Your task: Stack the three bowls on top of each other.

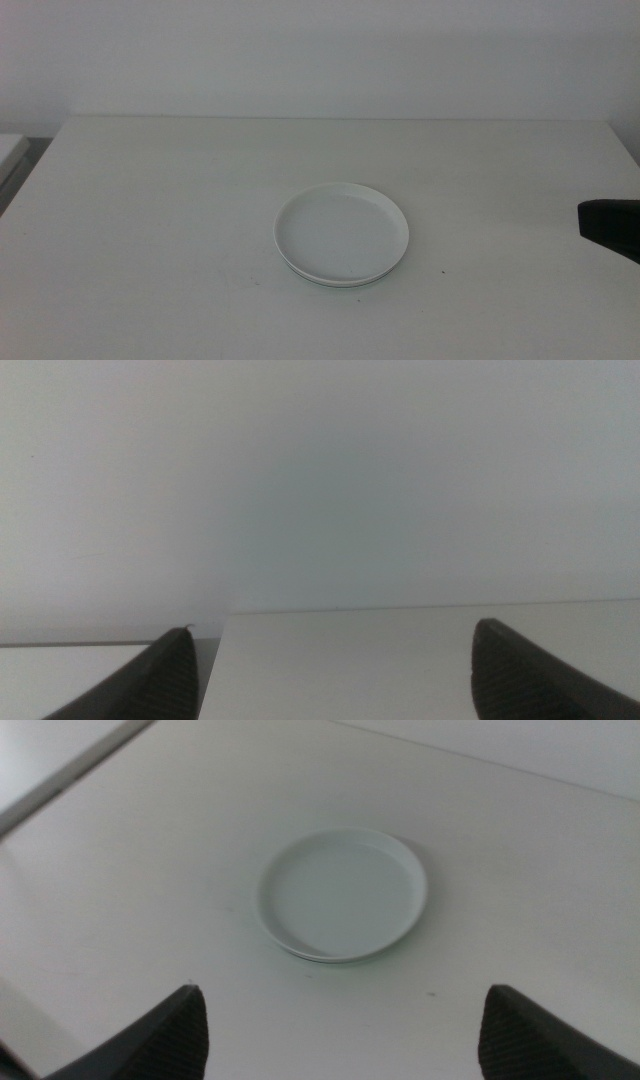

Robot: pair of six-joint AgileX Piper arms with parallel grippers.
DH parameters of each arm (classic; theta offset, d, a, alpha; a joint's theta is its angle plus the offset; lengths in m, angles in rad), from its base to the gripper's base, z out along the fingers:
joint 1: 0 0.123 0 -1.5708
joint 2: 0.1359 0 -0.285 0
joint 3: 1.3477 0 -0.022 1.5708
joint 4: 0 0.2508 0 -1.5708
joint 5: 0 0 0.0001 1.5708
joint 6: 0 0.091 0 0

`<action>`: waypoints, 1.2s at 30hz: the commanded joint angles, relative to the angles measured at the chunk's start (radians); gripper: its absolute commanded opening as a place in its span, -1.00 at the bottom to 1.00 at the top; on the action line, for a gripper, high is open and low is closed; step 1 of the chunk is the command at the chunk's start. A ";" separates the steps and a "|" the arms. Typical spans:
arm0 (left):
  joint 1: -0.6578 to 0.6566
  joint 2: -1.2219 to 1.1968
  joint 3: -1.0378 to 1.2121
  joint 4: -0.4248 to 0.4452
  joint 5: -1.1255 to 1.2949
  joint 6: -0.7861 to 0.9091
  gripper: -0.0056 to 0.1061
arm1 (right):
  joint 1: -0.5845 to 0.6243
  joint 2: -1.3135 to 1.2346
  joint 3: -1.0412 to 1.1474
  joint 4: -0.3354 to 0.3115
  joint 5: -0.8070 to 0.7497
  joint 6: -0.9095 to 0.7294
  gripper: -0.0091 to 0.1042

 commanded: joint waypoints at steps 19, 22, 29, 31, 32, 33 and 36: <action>0.004 -0.004 0.006 -0.001 -0.014 -0.001 0.78 | -0.335 -0.312 0.347 -0.325 -0.645 0.296 0.80; 0.004 -0.004 0.006 -0.002 -0.014 0.000 0.78 | -0.335 -0.312 0.347 -0.274 -0.688 0.328 0.80; 0.004 -0.004 0.006 -0.002 -0.016 0.000 0.78 | -0.335 -0.315 0.347 -0.254 -0.688 0.328 0.80; 0.004 -0.004 0.006 -0.002 -0.016 0.000 0.78 | -0.335 -0.319 0.354 -0.254 -0.679 0.328 0.80; 0.004 -0.004 0.006 -0.002 -0.016 0.000 0.78 | -0.335 -0.324 0.354 -0.254 -0.671 0.328 0.80; 0.004 -0.004 0.006 -0.002 -0.016 0.000 0.78 | -0.335 -0.328 0.354 -0.254 -0.661 0.328 0.80; 0.004 -0.004 0.006 0.009 0.012 0.000 0.78 | -0.335 -0.340 0.354 -0.256 -0.637 0.328 0.80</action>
